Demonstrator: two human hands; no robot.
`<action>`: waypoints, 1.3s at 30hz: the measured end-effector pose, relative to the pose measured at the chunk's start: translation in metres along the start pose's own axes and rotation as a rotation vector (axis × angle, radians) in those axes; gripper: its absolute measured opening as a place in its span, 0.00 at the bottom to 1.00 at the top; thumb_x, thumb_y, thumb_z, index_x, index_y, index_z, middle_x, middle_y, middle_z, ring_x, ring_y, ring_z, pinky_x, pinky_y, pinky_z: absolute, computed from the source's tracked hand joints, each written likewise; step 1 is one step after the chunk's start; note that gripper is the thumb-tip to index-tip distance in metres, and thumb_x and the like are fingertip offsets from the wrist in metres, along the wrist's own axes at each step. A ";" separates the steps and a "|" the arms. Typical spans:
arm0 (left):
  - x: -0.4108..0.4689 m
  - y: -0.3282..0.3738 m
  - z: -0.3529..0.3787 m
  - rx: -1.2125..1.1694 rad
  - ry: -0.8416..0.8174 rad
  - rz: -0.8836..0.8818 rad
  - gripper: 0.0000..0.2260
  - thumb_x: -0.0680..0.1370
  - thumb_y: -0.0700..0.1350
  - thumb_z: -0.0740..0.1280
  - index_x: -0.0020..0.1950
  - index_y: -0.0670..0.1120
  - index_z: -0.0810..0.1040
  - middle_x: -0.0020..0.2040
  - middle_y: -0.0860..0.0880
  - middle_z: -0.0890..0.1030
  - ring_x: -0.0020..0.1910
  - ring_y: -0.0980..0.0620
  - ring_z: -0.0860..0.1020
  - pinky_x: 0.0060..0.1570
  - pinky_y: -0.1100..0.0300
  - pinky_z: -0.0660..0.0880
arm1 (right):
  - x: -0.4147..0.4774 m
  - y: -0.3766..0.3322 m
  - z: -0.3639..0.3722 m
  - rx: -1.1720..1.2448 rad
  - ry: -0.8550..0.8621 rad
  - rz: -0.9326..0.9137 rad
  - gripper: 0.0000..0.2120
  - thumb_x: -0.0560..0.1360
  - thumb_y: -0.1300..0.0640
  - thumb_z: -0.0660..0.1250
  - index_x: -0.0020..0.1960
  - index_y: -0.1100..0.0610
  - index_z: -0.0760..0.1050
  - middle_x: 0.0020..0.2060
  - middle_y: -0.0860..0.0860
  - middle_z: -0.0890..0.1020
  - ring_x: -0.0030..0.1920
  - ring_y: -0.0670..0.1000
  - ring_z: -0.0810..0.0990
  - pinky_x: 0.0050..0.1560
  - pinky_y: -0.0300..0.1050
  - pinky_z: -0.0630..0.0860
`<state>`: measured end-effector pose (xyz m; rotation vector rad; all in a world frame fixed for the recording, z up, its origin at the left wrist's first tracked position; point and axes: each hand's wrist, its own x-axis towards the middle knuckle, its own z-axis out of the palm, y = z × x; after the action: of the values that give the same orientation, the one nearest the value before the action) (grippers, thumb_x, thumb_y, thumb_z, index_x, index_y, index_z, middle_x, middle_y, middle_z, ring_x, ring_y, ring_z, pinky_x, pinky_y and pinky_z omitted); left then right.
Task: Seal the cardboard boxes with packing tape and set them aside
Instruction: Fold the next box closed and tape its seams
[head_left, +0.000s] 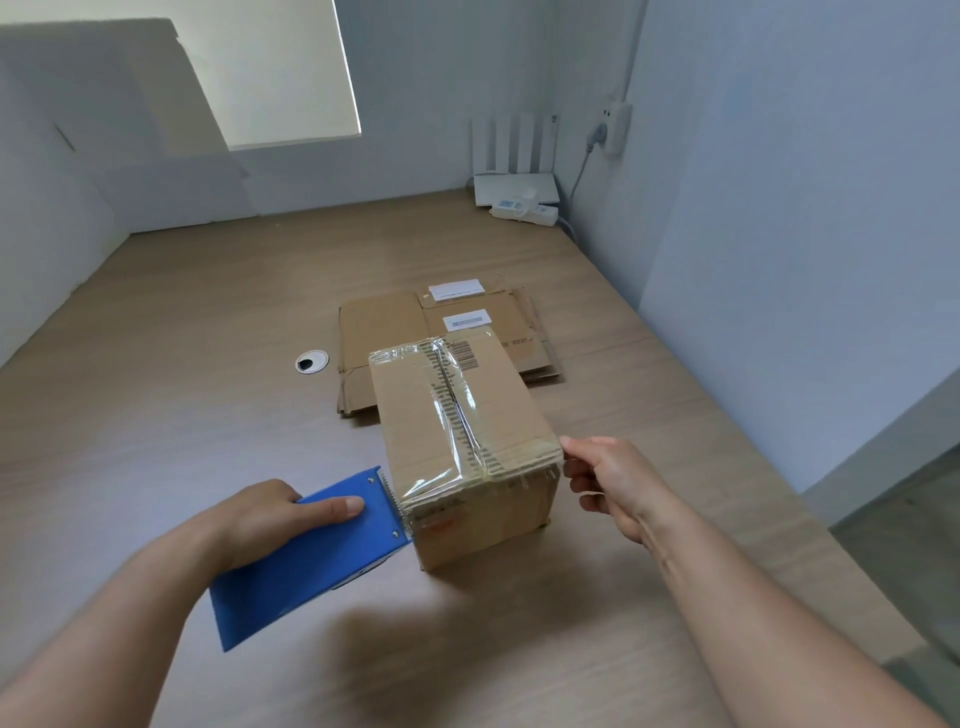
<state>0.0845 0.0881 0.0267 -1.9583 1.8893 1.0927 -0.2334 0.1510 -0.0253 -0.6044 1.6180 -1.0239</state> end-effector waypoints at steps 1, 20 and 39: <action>0.000 0.000 0.001 -0.006 0.004 0.000 0.35 0.55 0.76 0.62 0.39 0.45 0.83 0.38 0.48 0.84 0.38 0.49 0.82 0.39 0.58 0.69 | 0.001 0.002 -0.001 -0.088 0.026 0.016 0.08 0.78 0.52 0.64 0.43 0.55 0.73 0.33 0.50 0.76 0.33 0.49 0.71 0.33 0.41 0.65; -0.016 0.009 -0.006 0.176 0.170 -0.130 0.28 0.69 0.73 0.62 0.40 0.46 0.75 0.42 0.49 0.77 0.43 0.50 0.76 0.41 0.57 0.68 | -0.010 0.004 0.029 -0.628 0.430 -0.435 0.12 0.76 0.48 0.67 0.39 0.54 0.72 0.37 0.46 0.76 0.46 0.52 0.72 0.52 0.51 0.69; 0.004 -0.035 0.089 0.412 0.408 -0.133 0.15 0.81 0.53 0.53 0.59 0.44 0.68 0.47 0.46 0.73 0.49 0.45 0.78 0.47 0.56 0.73 | -0.009 0.008 0.037 -0.623 0.400 -0.487 0.11 0.77 0.49 0.63 0.51 0.57 0.74 0.48 0.54 0.80 0.47 0.55 0.76 0.43 0.45 0.68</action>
<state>0.0849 0.1450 -0.0502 -2.1209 1.9333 0.2441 -0.1946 0.1505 -0.0295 -1.3256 2.2312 -1.0179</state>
